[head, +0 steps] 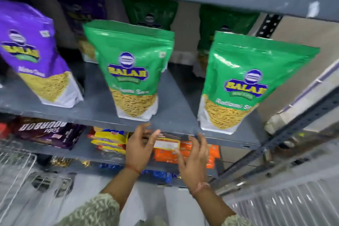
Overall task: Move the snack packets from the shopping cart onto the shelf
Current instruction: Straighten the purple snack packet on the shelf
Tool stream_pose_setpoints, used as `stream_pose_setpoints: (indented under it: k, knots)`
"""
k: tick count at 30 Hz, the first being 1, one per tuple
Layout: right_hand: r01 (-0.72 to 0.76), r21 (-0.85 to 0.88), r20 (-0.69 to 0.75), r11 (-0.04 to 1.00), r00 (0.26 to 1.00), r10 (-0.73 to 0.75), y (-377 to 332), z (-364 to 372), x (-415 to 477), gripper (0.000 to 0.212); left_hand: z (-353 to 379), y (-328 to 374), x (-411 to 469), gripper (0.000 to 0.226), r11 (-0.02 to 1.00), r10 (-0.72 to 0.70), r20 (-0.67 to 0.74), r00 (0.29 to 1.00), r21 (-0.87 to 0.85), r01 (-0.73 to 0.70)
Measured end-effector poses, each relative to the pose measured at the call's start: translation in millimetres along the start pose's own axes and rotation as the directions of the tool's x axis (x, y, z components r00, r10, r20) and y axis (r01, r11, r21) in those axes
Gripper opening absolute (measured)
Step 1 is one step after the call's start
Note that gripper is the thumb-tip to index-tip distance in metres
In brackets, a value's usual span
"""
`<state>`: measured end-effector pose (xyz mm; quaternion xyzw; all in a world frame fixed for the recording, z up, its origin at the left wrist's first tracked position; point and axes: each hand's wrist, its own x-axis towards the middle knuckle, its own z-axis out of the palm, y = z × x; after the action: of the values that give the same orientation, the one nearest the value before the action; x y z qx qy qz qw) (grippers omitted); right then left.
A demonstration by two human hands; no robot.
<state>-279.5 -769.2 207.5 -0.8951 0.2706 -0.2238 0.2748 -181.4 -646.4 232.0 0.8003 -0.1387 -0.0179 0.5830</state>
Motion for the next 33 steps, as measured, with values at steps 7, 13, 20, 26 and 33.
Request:
stream_pose_setpoints:
  k: [7,13,20,26,33]
  knots:
    - [0.123,-0.129,-0.073,0.984,0.988,-0.133,-120.8,81.3,28.9,0.036,-152.9,-73.5,61.3,0.019,0.994,-0.088,-0.292,0.952,-0.083,0.066]
    - [0.202,0.125,0.008,0.971,0.979,-0.205,-239.7,169.8,28.6,0.041,-268.0,-104.8,127.6,0.035,0.997,-0.068,-0.373,0.925,-0.048,0.054]
    - [-0.160,0.557,0.231,0.815,0.972,0.032,-306.0,223.6,66.3,0.081,-314.9,-110.7,200.5,0.092,0.994,-0.050,0.182,0.982,0.104,0.031]
    - [-0.206,0.386,0.144,0.899,0.976,0.162,-315.5,229.8,59.1,0.064,-308.4,-121.9,196.1,0.076,0.996,-0.083,0.187,0.979,-0.001,0.085]
    - [-0.243,0.353,0.056,0.903,0.969,0.239,-328.3,233.4,46.8,0.063,-306.1,-126.8,202.7,0.070,0.992,-0.091,0.242,0.966,0.112,0.065]
